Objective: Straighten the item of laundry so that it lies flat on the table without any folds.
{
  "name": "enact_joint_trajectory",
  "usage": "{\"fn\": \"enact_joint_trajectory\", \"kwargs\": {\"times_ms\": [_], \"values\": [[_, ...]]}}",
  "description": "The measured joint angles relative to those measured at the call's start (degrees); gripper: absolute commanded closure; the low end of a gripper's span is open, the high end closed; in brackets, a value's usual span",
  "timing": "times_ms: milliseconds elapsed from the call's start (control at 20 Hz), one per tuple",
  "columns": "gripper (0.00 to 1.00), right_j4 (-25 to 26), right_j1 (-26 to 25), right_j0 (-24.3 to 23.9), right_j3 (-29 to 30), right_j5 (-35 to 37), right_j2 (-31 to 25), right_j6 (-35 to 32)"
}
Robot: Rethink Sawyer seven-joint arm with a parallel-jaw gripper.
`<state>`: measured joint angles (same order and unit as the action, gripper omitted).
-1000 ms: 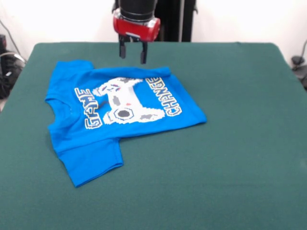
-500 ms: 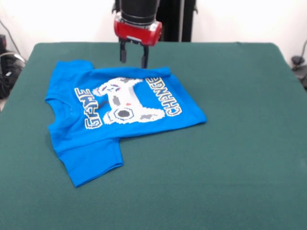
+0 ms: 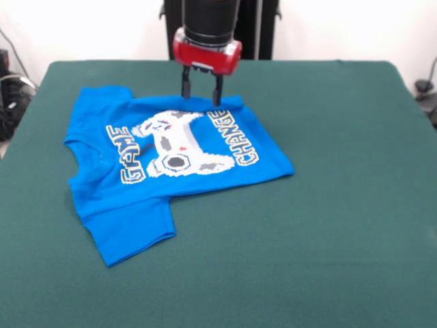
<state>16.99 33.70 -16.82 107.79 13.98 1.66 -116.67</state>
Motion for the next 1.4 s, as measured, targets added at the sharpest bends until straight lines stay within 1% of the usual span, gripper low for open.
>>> {"fn": "enact_joint_trajectory", "kwargs": {"times_ms": [500,950,1400], "values": [[0.0,-0.39,-3.27,1.58,-0.02,-0.82,0.0,0.0],[0.0,-0.42,-7.14,1.73,-0.05,-4.91,0.11,0.0],[0.0,-0.44,-7.36,1.55,0.68,-7.29,0.29,0.0]]}}
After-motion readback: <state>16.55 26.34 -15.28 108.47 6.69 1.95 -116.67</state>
